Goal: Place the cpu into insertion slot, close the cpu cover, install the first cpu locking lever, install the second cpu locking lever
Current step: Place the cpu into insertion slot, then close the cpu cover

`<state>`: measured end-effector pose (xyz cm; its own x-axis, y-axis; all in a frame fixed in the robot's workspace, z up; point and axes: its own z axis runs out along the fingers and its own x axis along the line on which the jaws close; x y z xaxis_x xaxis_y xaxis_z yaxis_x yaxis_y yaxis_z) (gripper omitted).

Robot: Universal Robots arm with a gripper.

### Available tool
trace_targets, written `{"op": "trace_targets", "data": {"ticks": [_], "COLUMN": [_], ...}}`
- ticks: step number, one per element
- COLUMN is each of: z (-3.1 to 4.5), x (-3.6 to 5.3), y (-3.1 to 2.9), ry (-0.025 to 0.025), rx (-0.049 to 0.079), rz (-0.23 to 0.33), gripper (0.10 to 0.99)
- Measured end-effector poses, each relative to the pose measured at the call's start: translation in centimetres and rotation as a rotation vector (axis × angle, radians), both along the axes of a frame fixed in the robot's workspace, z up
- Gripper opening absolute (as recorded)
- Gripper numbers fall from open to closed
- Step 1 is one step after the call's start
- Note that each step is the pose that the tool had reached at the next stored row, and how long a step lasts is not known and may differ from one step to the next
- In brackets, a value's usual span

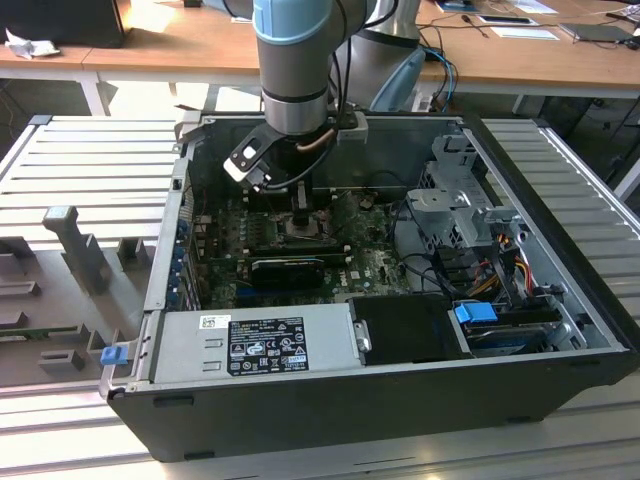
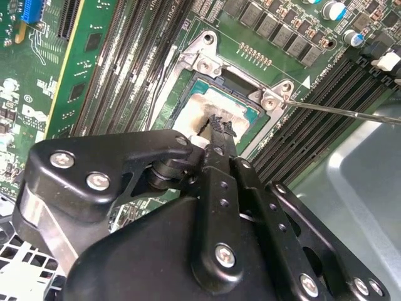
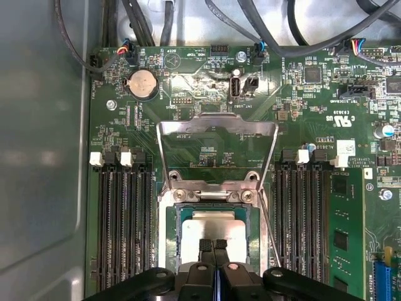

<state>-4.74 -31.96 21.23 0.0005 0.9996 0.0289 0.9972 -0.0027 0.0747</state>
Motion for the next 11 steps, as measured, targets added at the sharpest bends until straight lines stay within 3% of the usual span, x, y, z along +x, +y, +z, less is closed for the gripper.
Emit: {"op": "trace_targets", "data": {"ticks": [9,11], "z": [0.12,1.10], "x": [0.15,0.15], "y": [-0.09,-0.05], "ry": [0.0002,0.0003], "rx": [0.000,0.000], "rz": [-0.001,-0.001], "gripper": [0.106,0.106]}}
